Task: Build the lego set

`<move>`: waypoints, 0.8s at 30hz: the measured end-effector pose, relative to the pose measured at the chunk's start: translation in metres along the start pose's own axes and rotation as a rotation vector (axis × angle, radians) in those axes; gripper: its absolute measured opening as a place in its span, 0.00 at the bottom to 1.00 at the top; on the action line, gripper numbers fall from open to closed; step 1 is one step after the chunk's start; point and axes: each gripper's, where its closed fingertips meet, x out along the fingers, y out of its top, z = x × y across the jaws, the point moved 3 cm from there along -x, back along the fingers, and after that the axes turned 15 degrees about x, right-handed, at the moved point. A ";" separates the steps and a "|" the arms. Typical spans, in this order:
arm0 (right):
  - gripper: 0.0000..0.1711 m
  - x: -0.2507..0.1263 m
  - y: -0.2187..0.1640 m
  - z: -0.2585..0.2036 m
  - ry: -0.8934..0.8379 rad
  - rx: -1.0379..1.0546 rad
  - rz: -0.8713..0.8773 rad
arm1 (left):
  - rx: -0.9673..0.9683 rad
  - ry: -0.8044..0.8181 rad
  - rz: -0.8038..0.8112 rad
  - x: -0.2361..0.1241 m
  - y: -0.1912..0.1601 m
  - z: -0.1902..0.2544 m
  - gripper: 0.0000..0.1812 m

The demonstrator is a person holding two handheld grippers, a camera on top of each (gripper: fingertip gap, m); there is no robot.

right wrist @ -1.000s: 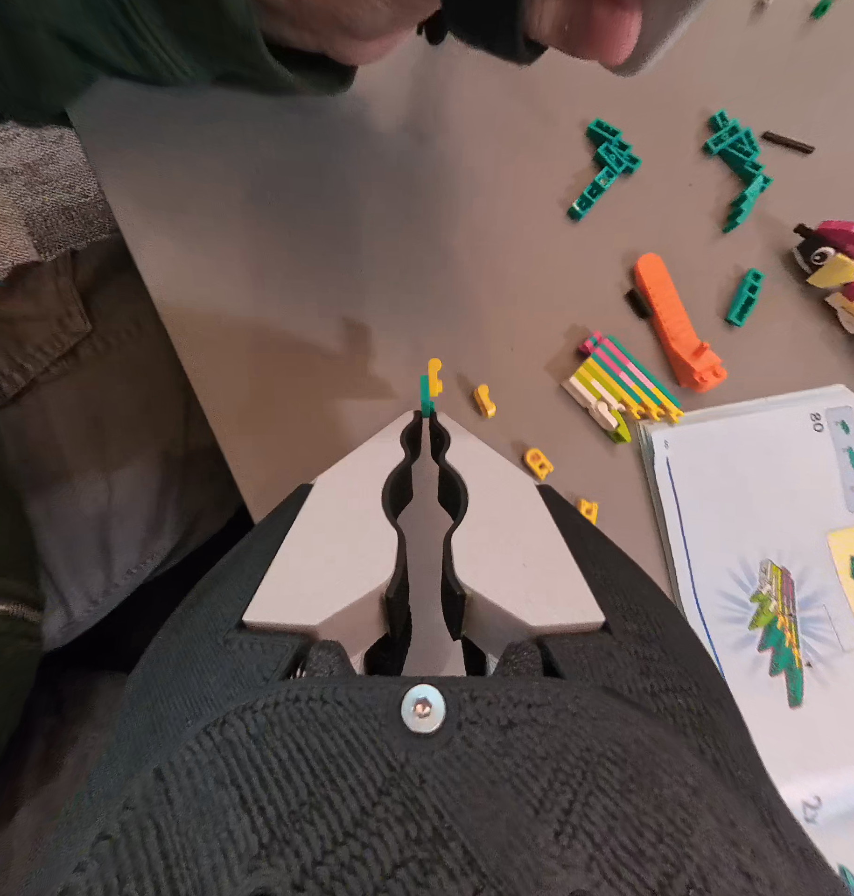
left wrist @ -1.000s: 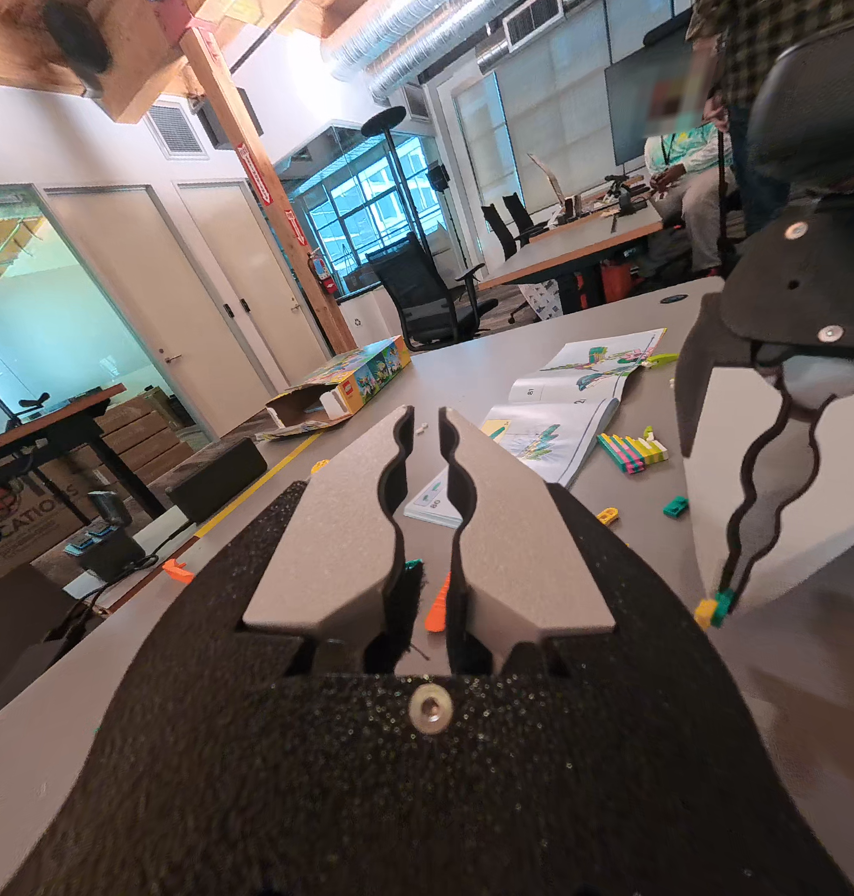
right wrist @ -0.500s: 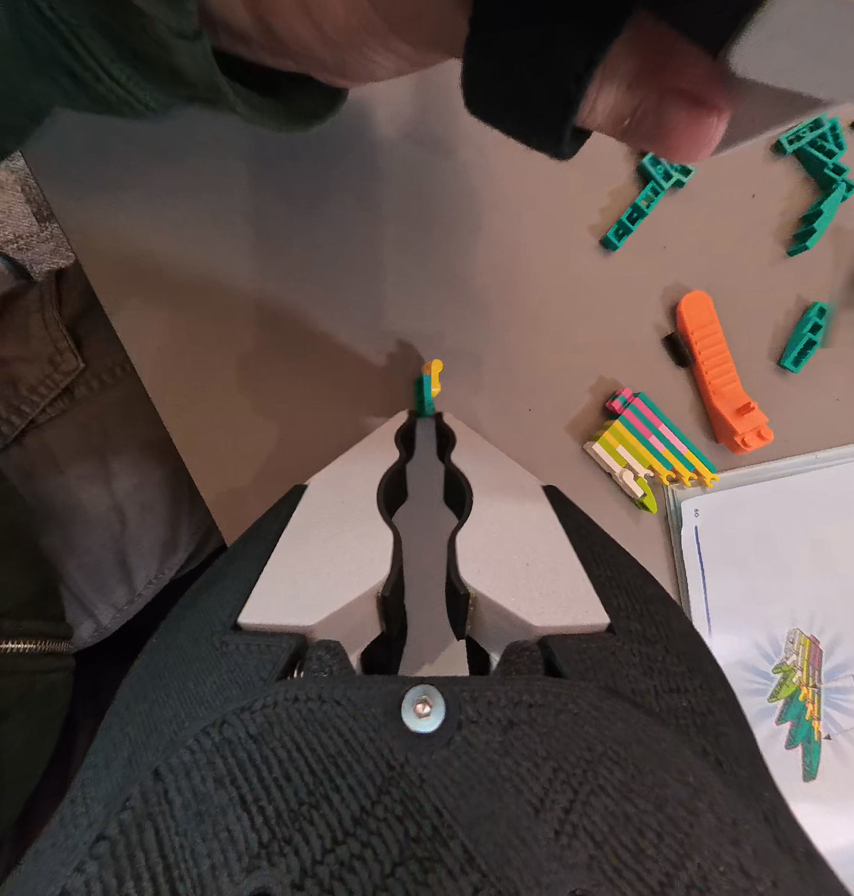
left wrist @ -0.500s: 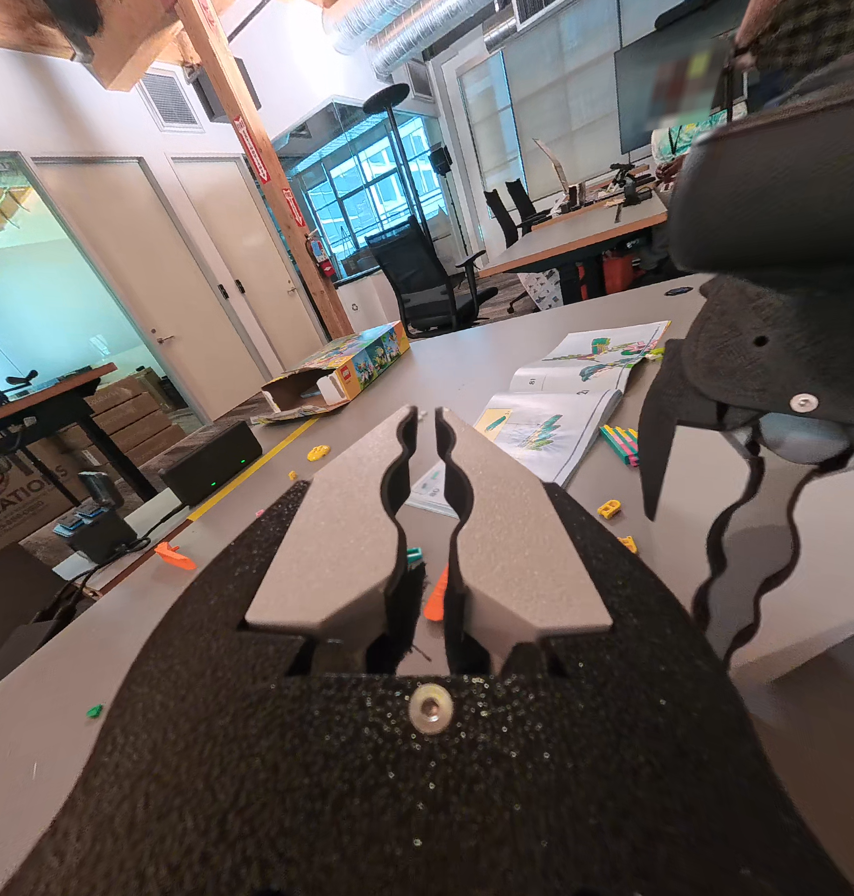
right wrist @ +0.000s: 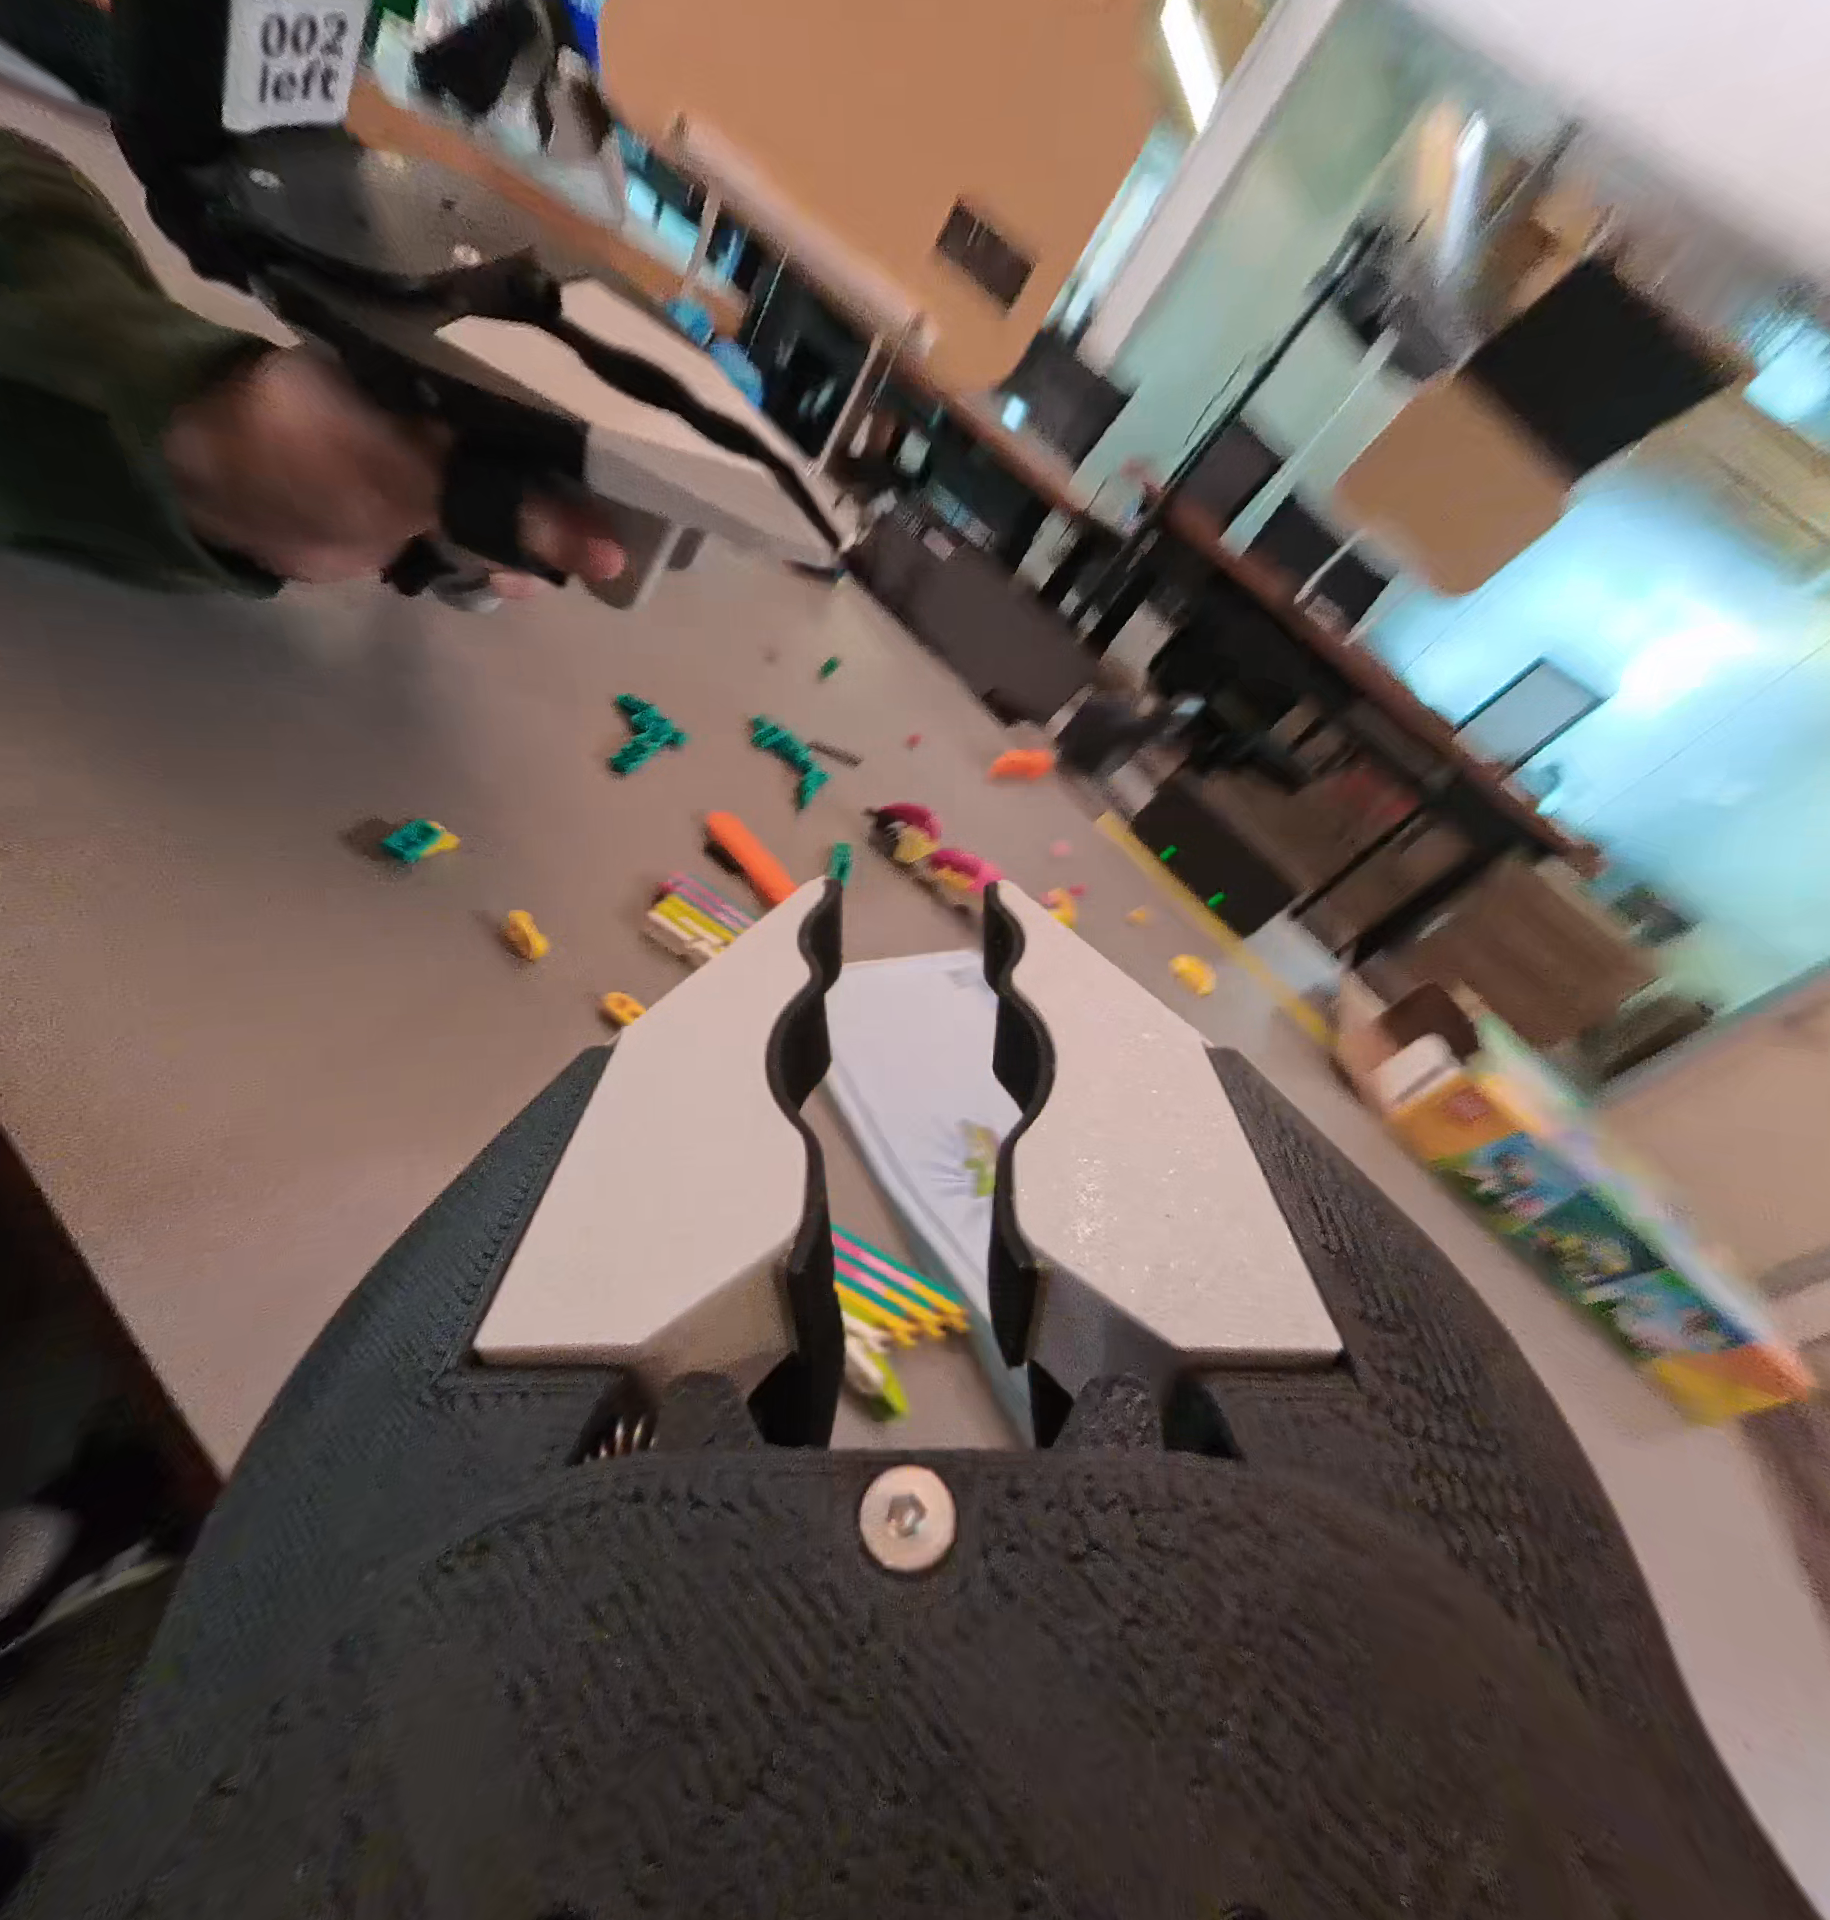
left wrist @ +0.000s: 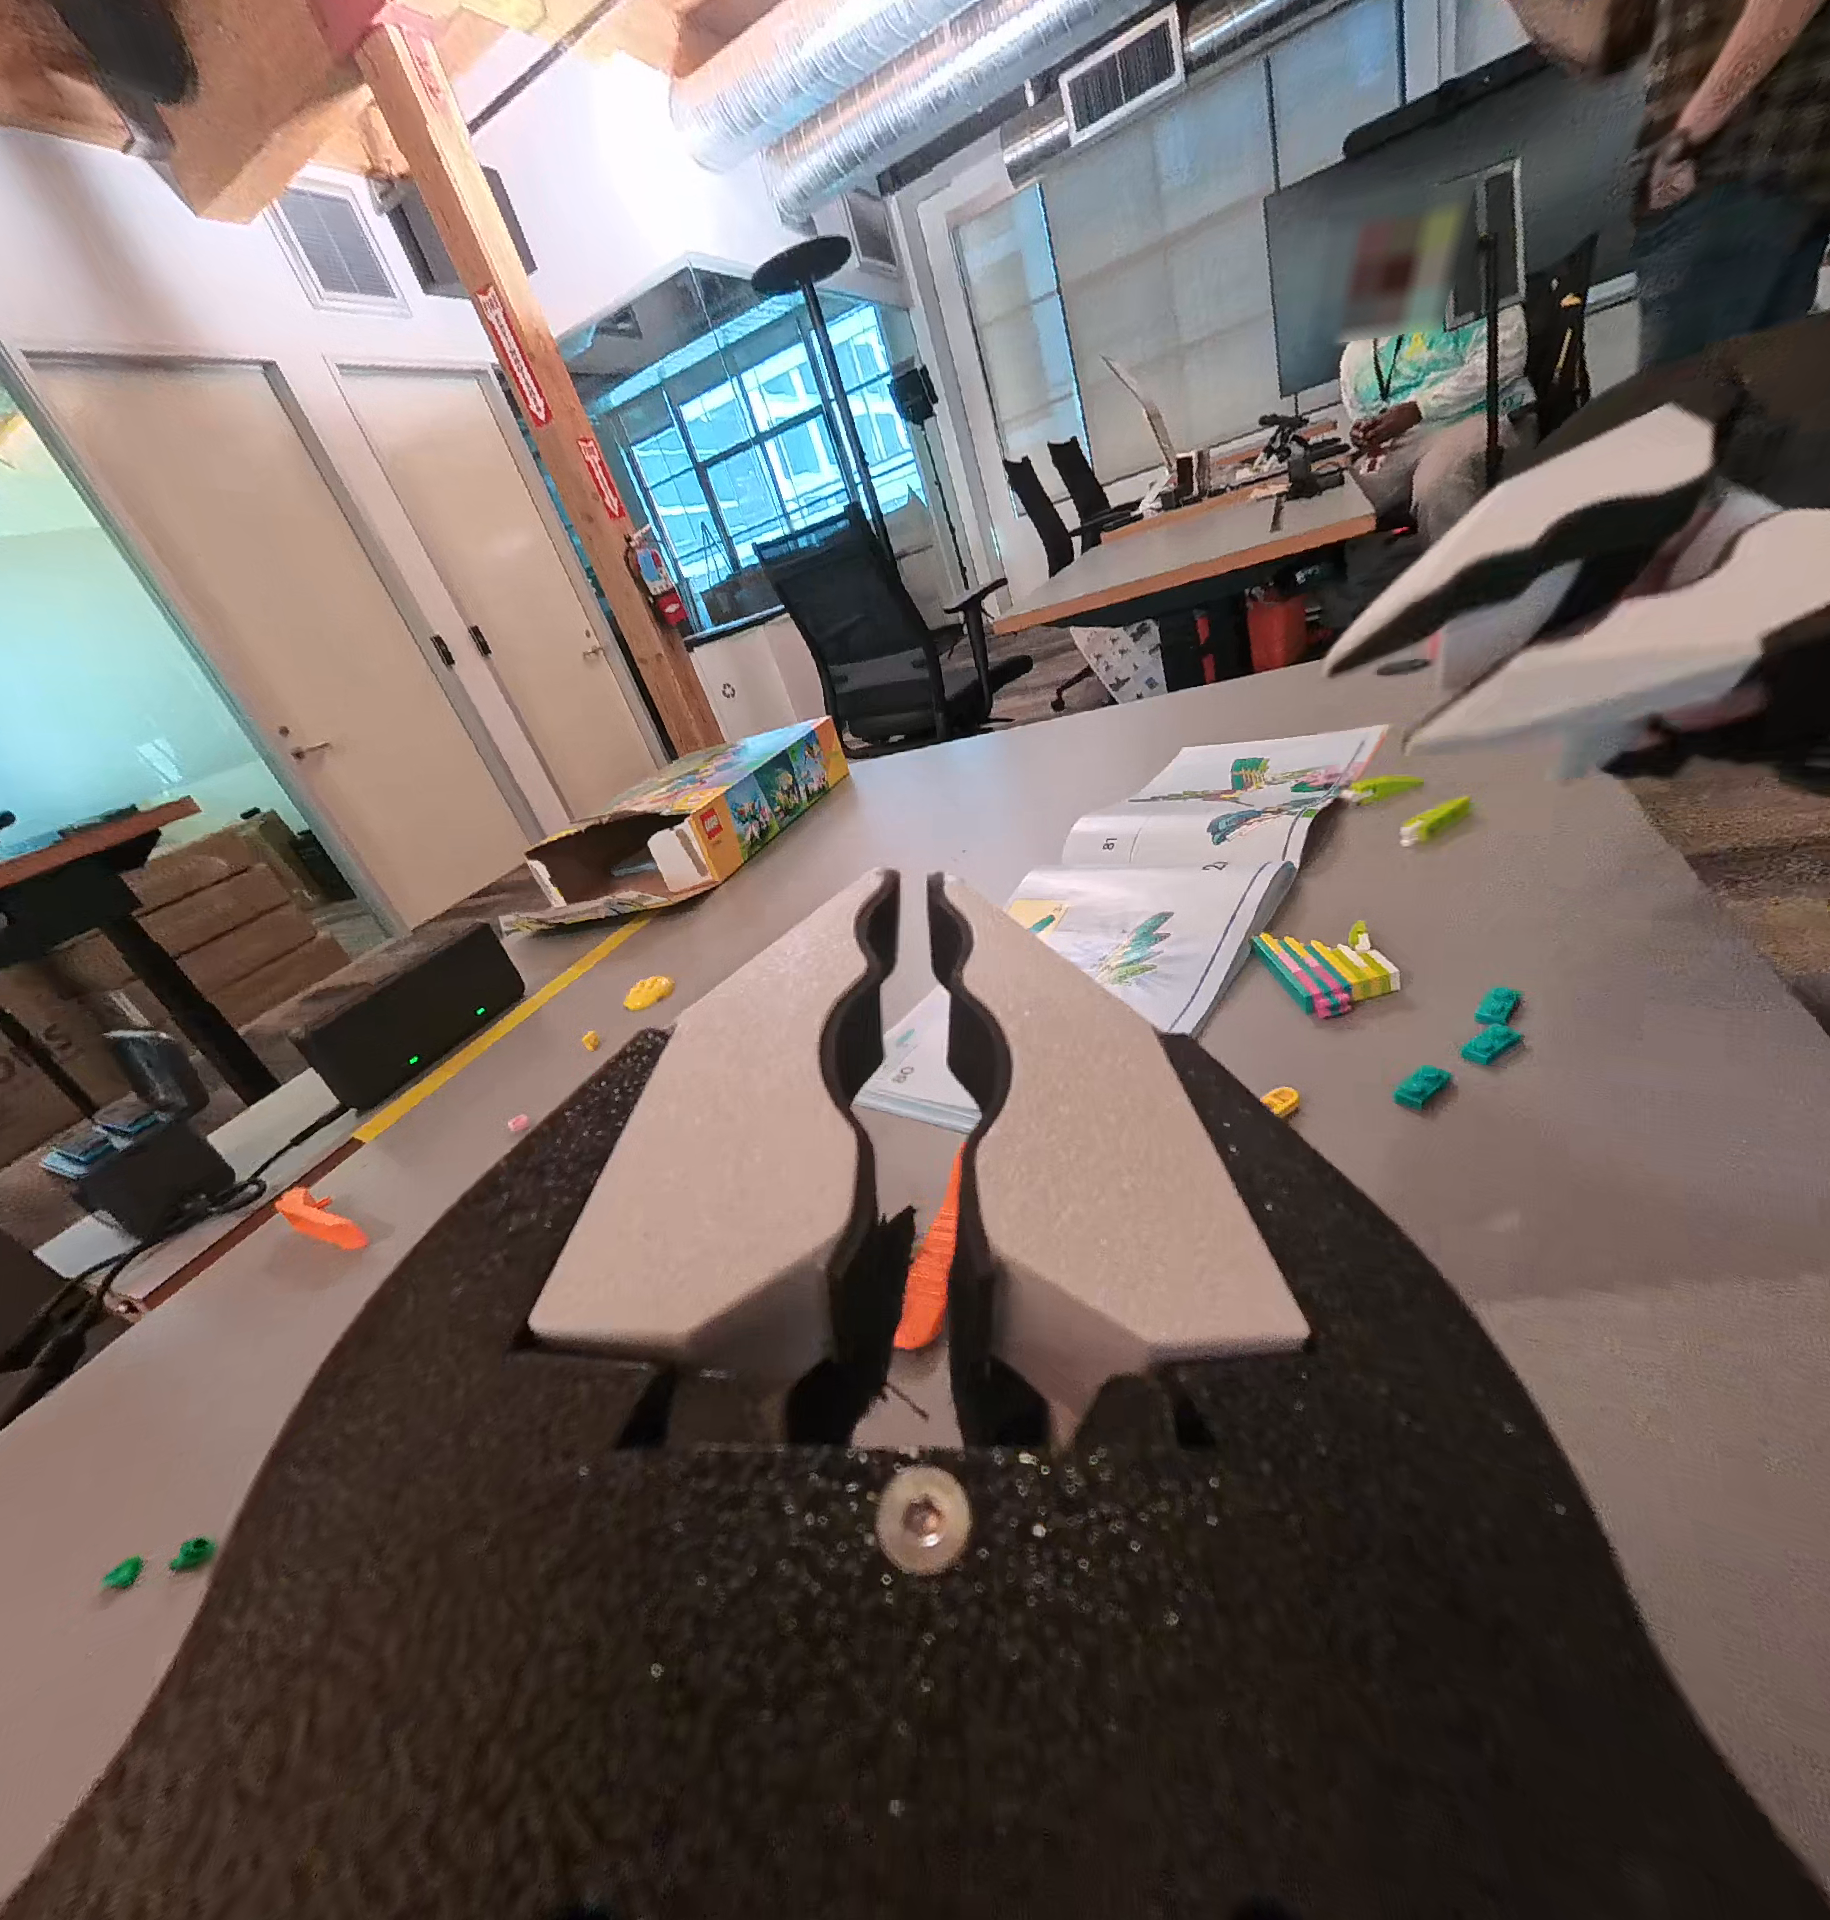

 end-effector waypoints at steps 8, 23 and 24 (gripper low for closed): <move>0.15 -0.002 -0.023 0.016 0.054 0.083 0.135 | 0.040 -0.022 0.029 0.001 0.003 0.009 0.03; 0.14 -0.011 -0.027 0.034 0.007 0.187 0.224 | 0.024 -0.278 -0.112 0.011 -0.013 0.047 0.12; 0.14 -0.012 -0.027 0.036 -0.002 0.193 0.234 | -0.003 -0.363 -0.157 0.012 -0.017 0.055 0.16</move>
